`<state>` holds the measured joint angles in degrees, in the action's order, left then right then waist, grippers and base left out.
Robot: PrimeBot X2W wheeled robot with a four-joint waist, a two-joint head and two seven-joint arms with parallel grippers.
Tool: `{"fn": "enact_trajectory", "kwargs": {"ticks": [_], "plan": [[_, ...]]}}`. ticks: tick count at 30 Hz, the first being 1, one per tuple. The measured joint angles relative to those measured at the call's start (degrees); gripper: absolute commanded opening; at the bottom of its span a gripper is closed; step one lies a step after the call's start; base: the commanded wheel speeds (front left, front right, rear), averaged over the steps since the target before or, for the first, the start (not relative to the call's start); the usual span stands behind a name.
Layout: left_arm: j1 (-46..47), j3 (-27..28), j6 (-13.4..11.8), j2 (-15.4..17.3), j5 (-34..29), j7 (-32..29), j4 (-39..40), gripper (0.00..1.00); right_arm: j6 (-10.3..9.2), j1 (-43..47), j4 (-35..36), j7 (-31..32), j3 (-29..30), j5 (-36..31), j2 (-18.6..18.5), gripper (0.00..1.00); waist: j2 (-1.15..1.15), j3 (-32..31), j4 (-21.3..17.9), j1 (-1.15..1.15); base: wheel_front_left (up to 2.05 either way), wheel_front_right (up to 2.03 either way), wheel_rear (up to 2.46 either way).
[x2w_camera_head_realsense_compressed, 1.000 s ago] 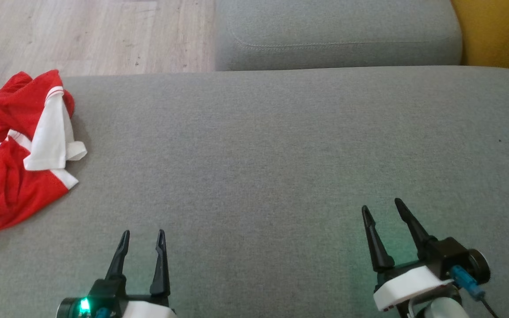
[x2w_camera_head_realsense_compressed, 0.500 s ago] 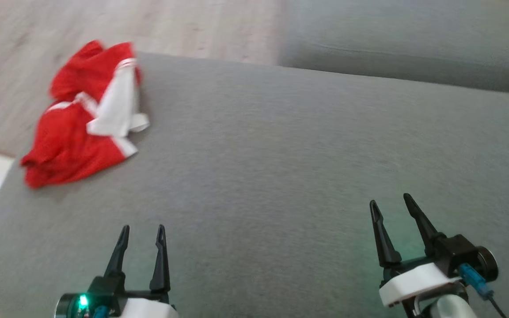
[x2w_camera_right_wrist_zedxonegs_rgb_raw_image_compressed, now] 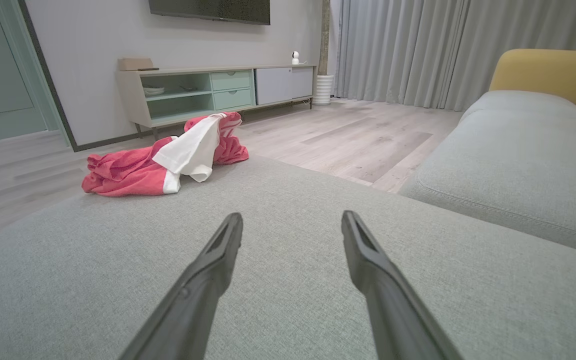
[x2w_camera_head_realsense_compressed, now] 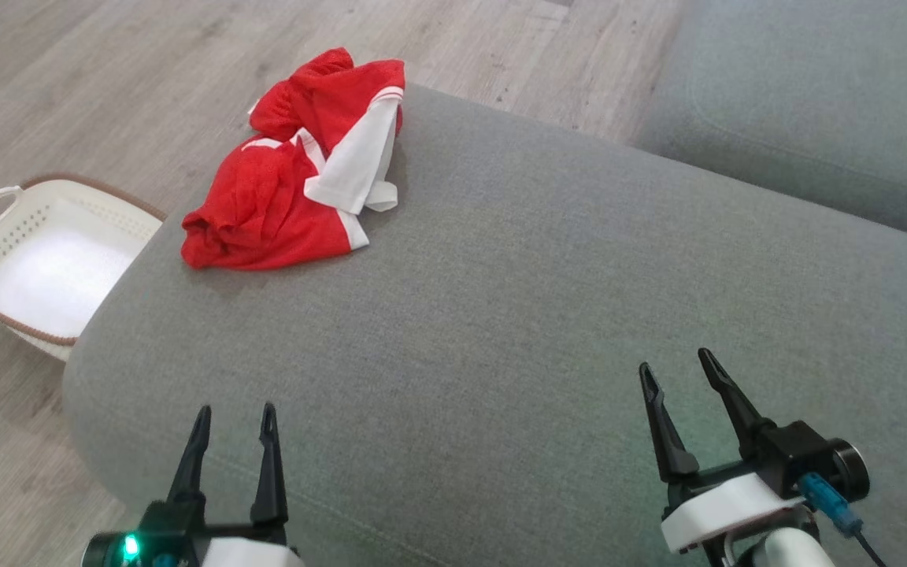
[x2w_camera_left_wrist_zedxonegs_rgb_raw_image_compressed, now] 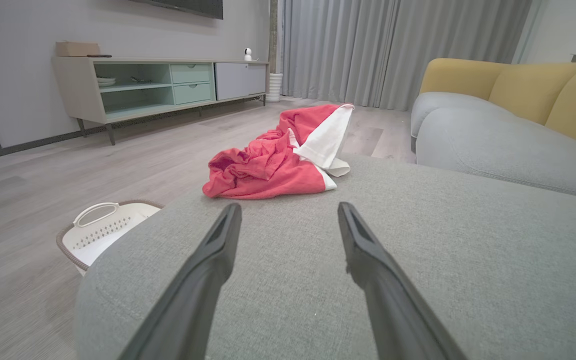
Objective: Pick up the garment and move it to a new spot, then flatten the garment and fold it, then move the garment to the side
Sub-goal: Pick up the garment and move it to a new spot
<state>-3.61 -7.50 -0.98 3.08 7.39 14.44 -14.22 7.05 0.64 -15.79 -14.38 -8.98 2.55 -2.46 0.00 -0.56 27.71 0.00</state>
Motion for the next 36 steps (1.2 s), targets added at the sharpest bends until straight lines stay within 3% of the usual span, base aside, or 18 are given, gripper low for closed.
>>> {"fn": "enact_trajectory", "kwargs": {"ticks": [7, 11, 15, 20, 25, 30, 36], "plan": [[-1.5, 2.0, -0.1, 0.2, 0.0, 0.0, 2.9, 1.00, 0.00, 0.0, 0.7, 0.0, -0.1, 0.0, 0.0, 1.00, 0.00, -0.2, -1.3, 0.00, 0.00, 0.00, 0.00], [-0.8, 3.6, 0.1, 1.3, 0.0, 0.0, 10.0, 1.00, 0.00, 0.0, 1.9, 0.0, 0.9, -1.3, 0.0, 1.00, 0.00, 0.9, -2.9, 0.00, 0.00, 0.00, 0.00], [5.4, 5.9, 1.8, 6.5, 0.0, -2.1, 16.2, 1.00, 0.00, -0.1, 3.1, 0.0, 2.8, -2.8, 0.0, 1.00, 0.00, 3.0, -4.3, 0.00, 0.00, 0.00, 0.00], [23.0, 9.8, 4.3, 14.0, 1.1, -10.9, 19.6, 1.00, 0.00, -2.0, 4.7, 0.0, 4.0, -5.9, 0.0, 1.00, 0.00, 6.4, -6.4, 0.01, 0.00, 0.00, 0.00], [39.3, 9.6, 6.7, 19.8, 2.8, -19.4, 11.1, 1.00, 0.00, -6.1, 5.9, 0.0, 4.3, -8.2, -0.1, 1.00, 0.00, 10.8, -9.0, 0.01, 0.00, 0.00, 0.00], [51.1, 9.1, 7.6, 19.9, 8.8, -26.4, -1.0, 1.00, 0.00, -9.1, 6.6, 0.0, 4.2, -10.9, -0.1, 1.00, 0.00, 16.2, -11.8, 0.02, 0.00, 0.00, 0.00], [57.6, 6.6, 8.1, 19.8, 9.8, -28.8, -12.0, 1.00, 0.00, -12.7, 9.9, 1.4, 4.4, -12.7, -0.2, 1.00, 0.00, 23.5, -14.7, 0.02, 0.00, 0.00, 0.00]]}}
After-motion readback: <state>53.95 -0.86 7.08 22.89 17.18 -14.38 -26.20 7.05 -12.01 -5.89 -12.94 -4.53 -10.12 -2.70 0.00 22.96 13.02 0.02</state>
